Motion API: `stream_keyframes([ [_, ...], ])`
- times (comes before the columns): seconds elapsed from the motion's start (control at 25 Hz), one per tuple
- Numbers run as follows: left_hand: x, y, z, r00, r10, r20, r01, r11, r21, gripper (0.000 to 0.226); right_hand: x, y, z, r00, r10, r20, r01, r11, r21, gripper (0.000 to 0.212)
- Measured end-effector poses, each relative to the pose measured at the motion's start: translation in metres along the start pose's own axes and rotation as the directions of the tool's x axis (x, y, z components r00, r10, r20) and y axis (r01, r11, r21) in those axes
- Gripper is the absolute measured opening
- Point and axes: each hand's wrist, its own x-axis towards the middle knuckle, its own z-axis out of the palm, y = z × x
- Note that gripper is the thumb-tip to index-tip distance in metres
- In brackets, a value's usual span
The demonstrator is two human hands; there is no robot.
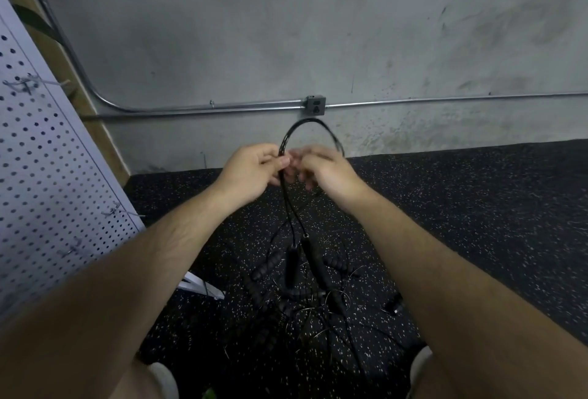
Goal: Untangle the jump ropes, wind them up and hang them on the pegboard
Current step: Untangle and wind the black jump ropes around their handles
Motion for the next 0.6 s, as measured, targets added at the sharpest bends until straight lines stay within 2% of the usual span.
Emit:
stream_keyframes([
  [0.08,0.007,0.008,-0.001,0.998,0.044,-0.046,-0.045,0.998,-0.032,0.015,-0.009,0.021,0.004,0.975,0.122,0.184,-0.08,0.972,-0.219,0.028],
  [0.12,0.009,0.01,-0.002,0.996,0.059,-0.061,-0.062,0.997,-0.054,0.014,-0.012,0.029,0.007,0.96,0.169,0.222,-0.098,0.949,-0.299,0.027],
  [0.2,0.011,0.013,-0.002,0.995,0.061,-0.074,-0.068,0.993,-0.098,0.013,-0.015,0.035,0.013,0.969,0.174,0.173,-0.103,0.928,-0.358,0.015],
  [0.32,0.008,0.008,-0.006,0.999,0.031,-0.033,-0.035,0.991,-0.128,0.018,-0.012,0.026,0.014,0.995,0.092,0.039,-0.077,0.957,-0.281,0.015],
  [0.44,-0.007,-0.002,-0.009,0.994,-0.056,0.093,0.06,0.997,-0.043,0.018,-0.004,0.004,0.011,0.998,-0.016,-0.06,0.006,0.986,-0.167,0.02],
  [0.52,-0.018,-0.009,-0.005,0.982,-0.084,0.169,0.083,0.996,0.009,0.02,0.0,-0.009,0.013,0.994,-0.047,-0.101,0.042,0.998,-0.055,0.027],
  [0.6,-0.024,-0.014,0.002,0.973,-0.065,0.22,0.07,0.997,-0.014,0.019,0.0,-0.016,0.016,0.993,-0.054,-0.109,0.056,0.998,0.015,0.03],
])
